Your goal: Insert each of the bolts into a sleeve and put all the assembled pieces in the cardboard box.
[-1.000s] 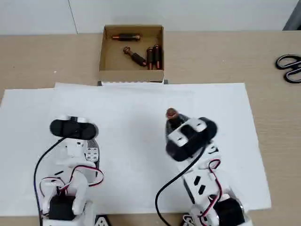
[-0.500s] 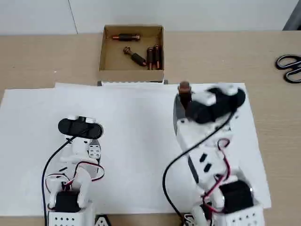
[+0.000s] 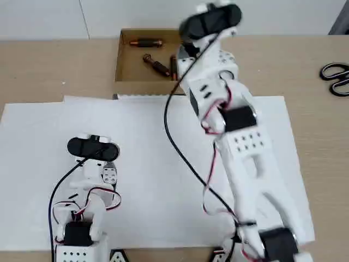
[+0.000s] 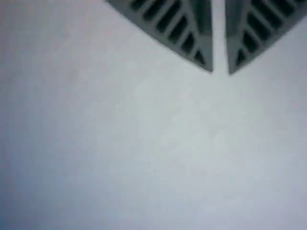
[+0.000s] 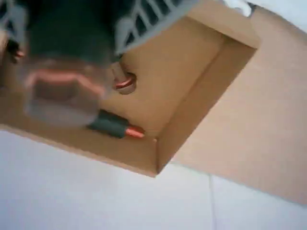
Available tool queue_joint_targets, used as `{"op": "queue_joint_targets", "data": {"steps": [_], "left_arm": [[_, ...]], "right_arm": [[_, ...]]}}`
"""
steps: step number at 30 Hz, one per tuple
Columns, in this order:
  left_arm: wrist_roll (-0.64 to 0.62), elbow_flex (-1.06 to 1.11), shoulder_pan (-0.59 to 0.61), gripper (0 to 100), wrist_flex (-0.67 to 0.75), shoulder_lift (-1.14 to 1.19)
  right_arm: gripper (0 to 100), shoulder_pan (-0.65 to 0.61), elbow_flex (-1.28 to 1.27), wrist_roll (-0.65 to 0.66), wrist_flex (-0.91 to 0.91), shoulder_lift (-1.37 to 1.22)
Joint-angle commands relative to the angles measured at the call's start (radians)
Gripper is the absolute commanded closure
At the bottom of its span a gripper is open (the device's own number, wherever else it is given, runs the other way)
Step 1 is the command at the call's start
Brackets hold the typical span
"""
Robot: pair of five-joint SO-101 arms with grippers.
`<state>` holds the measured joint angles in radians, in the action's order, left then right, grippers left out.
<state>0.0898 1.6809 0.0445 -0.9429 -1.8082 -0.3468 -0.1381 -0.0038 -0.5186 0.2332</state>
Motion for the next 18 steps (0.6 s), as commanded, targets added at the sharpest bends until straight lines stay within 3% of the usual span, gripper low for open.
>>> {"op": "queue_joint_targets", "data": {"steps": [1, 12, 18], "left_arm": [[0.003, -0.002, 0.002, 99, 0.026, -0.009], [0.003, -0.002, 0.002, 99, 0.026, -0.009], [0.003, -0.002, 0.002, 99, 0.026, -0.009]], "right_arm": [[99.5, 0.002, 0.193, 0.083, 0.091, -0.16], [99.5, -0.016, 0.5, 0.39, 0.242, -0.631], [99.0, -0.018, 0.592, 0.402, 0.246, -0.785]]}}
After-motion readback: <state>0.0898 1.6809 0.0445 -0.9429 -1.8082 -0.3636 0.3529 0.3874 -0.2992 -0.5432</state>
